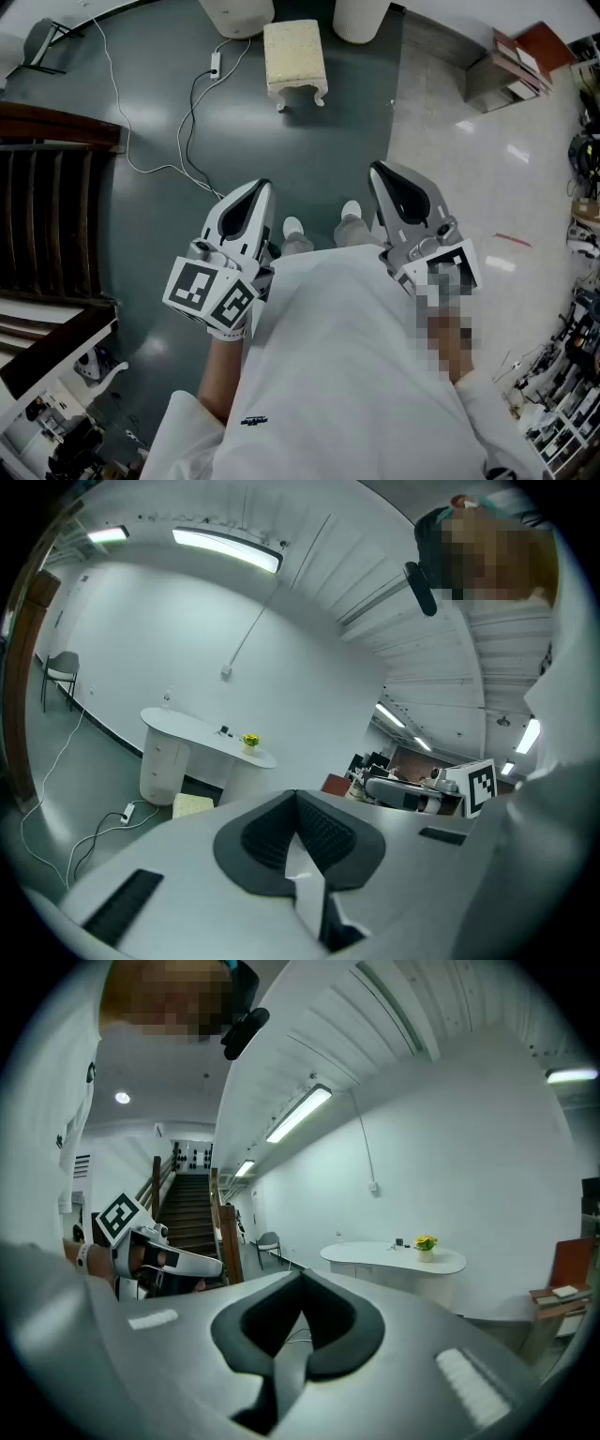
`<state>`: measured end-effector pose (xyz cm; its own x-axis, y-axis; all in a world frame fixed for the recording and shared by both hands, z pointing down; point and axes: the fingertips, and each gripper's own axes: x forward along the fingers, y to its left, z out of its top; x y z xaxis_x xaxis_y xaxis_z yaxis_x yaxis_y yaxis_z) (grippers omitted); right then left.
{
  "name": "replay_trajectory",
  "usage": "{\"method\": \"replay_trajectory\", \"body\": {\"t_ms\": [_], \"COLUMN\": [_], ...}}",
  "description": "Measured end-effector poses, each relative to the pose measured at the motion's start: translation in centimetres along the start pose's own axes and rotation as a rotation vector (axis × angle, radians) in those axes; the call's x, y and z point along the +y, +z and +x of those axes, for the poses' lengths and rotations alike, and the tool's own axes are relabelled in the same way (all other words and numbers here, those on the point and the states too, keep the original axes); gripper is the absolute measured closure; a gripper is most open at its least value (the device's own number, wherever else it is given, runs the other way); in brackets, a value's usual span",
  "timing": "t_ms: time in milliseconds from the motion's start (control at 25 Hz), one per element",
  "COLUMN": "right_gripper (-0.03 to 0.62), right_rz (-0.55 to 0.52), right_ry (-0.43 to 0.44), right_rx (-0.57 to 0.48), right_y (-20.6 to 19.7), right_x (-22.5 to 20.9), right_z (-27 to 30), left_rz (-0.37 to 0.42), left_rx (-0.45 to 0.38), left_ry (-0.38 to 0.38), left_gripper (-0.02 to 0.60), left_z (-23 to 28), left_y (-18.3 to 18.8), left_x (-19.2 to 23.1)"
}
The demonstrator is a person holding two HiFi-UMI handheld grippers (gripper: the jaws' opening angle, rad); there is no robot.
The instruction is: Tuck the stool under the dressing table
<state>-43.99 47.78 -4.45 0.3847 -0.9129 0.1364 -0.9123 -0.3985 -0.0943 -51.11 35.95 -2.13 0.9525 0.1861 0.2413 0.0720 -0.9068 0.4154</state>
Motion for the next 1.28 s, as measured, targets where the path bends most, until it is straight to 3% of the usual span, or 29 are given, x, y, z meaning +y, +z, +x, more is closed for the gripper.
{"method": "replay_trajectory", "body": {"t_ms": [200, 400, 600, 760, 1000, 1280], "right_gripper": [0.595, 0.595, 0.595, 0.595, 0.595, 0.595], "right_rz": [0.016, 0.073, 0.012, 0.111, 0.100, 0.121], "right_ry": [0.034, 0.089, 0.140, 0.159, 0.161, 0.100], "right_rx": [0.014, 0.046, 0.024, 0.024, 0.012, 0.006], "right_y": [-0.2, -1.6, -1.3, -1.9, -1.6, -1.6], "right_x": [-3.2, -5.9, -8.4, -11.6, -14.1, -16.7], "right_z": [-2.5, -2.5, -3.5, -4.8, -5.3, -5.7], "left_rz": [-0.013, -0.030, -0.044, -0.025, -0.021, 0.018], "left_rx": [-0.009, -0.013, -0.006, -0.013, -0.021, 0.011], "left_ry": [0.021, 0.109, 0.170, 0.169, 0.177, 0.116], "left_gripper": [0.573, 0.572, 0.572, 0.572, 0.572, 0.572], "left_z": [3.0, 4.2, 6.3, 9.6, 11.8, 14.8], "left_y": [-0.1, -1.3, -2.5, -2.9, -2.2, -1.4], "left_x": [-4.5, -5.9, -7.4, -9.6, -11.1, -11.5]}}
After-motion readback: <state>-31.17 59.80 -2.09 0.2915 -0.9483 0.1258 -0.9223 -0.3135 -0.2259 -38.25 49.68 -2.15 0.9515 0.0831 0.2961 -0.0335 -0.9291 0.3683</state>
